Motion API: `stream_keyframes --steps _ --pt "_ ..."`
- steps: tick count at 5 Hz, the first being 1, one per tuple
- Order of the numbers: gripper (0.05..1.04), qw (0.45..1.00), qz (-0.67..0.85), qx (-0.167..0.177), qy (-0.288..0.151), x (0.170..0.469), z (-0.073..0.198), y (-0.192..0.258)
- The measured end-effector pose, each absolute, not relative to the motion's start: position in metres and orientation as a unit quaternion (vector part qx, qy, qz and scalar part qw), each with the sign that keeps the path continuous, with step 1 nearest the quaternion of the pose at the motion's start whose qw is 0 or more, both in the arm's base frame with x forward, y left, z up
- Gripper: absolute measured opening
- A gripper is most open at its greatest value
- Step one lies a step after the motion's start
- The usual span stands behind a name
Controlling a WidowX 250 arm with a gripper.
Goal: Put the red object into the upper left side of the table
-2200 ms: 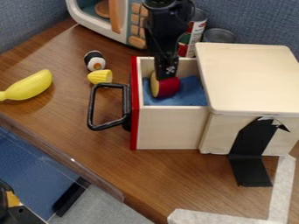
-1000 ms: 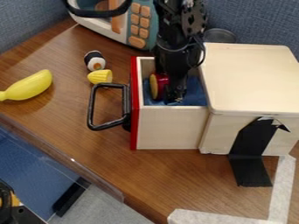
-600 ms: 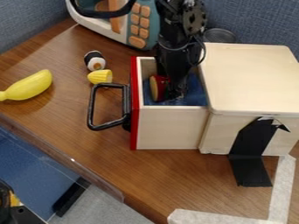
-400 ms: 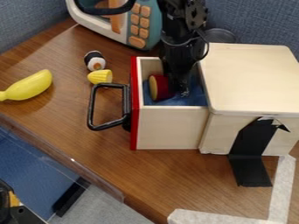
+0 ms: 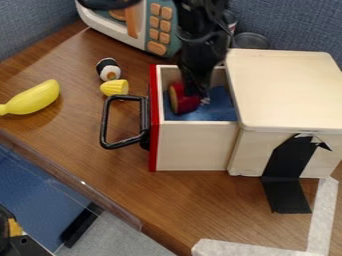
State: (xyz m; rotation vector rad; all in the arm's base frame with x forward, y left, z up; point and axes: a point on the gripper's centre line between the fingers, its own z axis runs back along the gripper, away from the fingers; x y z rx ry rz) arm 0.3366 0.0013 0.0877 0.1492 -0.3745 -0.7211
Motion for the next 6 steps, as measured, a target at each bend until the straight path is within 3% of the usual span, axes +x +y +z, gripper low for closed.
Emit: stream_keyframes --steps 1,3,4,6 --pt "0.307 0.921 -0.346 0.047 -0.17 0.33 0.092 0.004" --pt "0.906 0.919 -0.352 0.05 -0.17 0.33 0.094 0.009" --pt "1.016 0.917 -0.351 0.062 -0.178 0.333 0.096 0.009" --pt "1.002 0.917 -0.354 0.077 -0.166 0.34 0.076 0.002"
